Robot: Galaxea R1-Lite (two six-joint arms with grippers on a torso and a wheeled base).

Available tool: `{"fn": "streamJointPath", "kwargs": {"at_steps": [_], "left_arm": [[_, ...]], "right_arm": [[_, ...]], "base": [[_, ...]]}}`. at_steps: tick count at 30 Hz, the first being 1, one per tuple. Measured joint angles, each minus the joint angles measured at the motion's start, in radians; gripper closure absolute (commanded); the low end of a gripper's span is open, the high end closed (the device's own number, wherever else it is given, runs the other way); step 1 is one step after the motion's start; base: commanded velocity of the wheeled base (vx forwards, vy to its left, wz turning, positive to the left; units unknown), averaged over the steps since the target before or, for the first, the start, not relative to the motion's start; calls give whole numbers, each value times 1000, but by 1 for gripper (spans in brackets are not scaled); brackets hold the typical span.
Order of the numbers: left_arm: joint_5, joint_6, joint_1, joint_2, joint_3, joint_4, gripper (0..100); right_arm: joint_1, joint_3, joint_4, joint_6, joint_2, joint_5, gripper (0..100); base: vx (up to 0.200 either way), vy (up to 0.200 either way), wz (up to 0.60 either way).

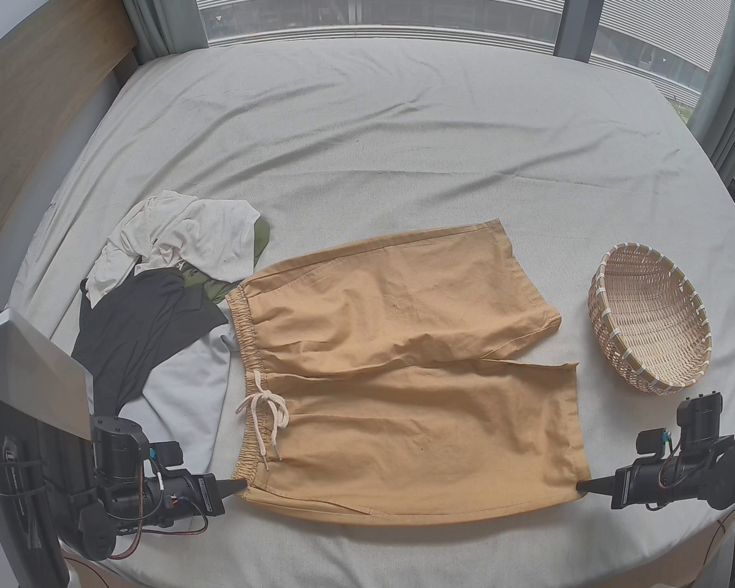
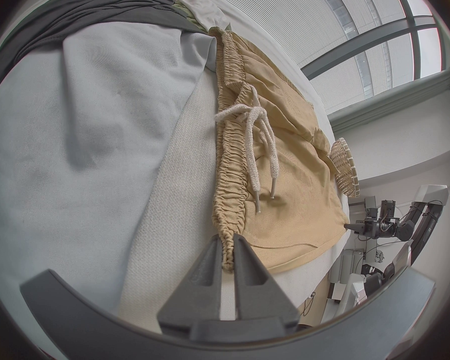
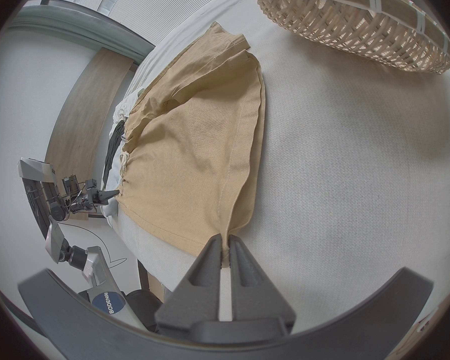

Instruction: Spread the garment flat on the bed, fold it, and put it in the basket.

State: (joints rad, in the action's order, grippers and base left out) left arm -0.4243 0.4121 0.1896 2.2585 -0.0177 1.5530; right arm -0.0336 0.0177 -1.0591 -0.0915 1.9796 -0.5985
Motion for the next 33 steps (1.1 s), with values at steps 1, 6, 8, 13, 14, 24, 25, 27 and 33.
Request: {"fn": "streamJointPath", "kwargs": {"at_steps": [1,6,8,13,14,24,25,27,33], "left_arm": [[0,0,0,-1,0,0,100],[-2,1,0,-2,0,0,100],[-5,4,-1,-6,0,-1,100],[-24,12,-9,-37,0,-13,100],[-33,13,-10,-48,0,-24,100],[-89,-9,-15,-214,0,-254,100],[-90,-21,-19,-235,0,-277,100],[-91,-38,-27,-253,0,-293,100],[-92,-65,-59,-291,0,-308,100]], "right_arm": [[1,0,4,0,0,0,100],[2,0,13,1,1,0,100],[3,0,28,2,0,0,100],[18,0,100,6,-24,-4,100],[23,0,114,7,-36,-6,100],[54,0,183,7,-146,-13,100],[56,0,189,8,-153,-13,100],[57,0,194,9,-159,-13,100],[58,0,223,14,-176,-13,100]], "base": [[0,0,0],[0,0,0],[0,0,0],[0,0,0],[0,0,0],[0,0,0],[0,0,0],[0,0,0],[0,0,0]]}}
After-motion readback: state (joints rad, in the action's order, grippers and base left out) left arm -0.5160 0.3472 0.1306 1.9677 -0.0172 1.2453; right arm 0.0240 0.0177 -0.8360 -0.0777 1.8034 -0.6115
